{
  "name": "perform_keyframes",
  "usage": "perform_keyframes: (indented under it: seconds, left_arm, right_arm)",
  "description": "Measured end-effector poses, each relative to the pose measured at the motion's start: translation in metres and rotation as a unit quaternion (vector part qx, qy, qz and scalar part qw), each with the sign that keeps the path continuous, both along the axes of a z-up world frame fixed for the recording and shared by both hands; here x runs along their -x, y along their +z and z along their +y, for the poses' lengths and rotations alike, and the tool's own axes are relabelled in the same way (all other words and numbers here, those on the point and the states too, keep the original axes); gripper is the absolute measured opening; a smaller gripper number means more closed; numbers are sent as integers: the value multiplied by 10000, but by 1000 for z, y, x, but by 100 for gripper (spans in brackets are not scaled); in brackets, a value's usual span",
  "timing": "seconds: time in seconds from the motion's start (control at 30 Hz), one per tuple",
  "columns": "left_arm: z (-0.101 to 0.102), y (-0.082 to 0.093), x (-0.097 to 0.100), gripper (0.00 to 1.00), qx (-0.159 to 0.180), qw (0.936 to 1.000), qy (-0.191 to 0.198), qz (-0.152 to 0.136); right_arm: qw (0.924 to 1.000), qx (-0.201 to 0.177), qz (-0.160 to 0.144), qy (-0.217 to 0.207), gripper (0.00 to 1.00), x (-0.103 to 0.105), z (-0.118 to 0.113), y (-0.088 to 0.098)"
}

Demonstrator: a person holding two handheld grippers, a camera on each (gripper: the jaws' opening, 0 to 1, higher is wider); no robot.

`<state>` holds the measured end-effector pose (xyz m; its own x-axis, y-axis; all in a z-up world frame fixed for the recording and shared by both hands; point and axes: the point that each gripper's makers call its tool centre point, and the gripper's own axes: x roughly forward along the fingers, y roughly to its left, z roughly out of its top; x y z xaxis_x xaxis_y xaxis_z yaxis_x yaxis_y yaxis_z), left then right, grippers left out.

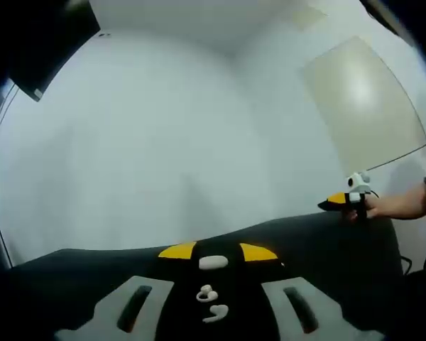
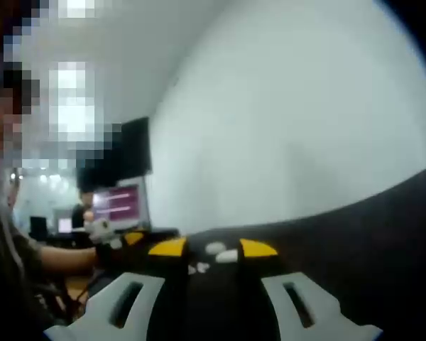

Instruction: Pick up three earphones and place each one into its charging case using tactile feedback, ensure that each earphone is properly inserted and securely positioned inside the case.

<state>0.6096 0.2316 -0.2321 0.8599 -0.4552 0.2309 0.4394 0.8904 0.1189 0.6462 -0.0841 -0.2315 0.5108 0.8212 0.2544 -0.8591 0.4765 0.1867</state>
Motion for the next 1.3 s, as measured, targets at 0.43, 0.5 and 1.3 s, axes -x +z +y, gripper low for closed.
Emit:
perform_keyframes:
  seconds: [0.43,0.5,1.3]
  left_arm:
    - [-1,-3,-1,20,37,9999,-43,121]
    - [10,4,0,20,334,9994,62,27]
    - [43,33,14,17,1395,9880,313,-583]
  right_arm:
    - [9978,629,-189,-11,29,5,12,-13]
    - [9977,646,-205,-12,30,5,12,-13]
    - [9998,-13,192,82,30,-16,18,25]
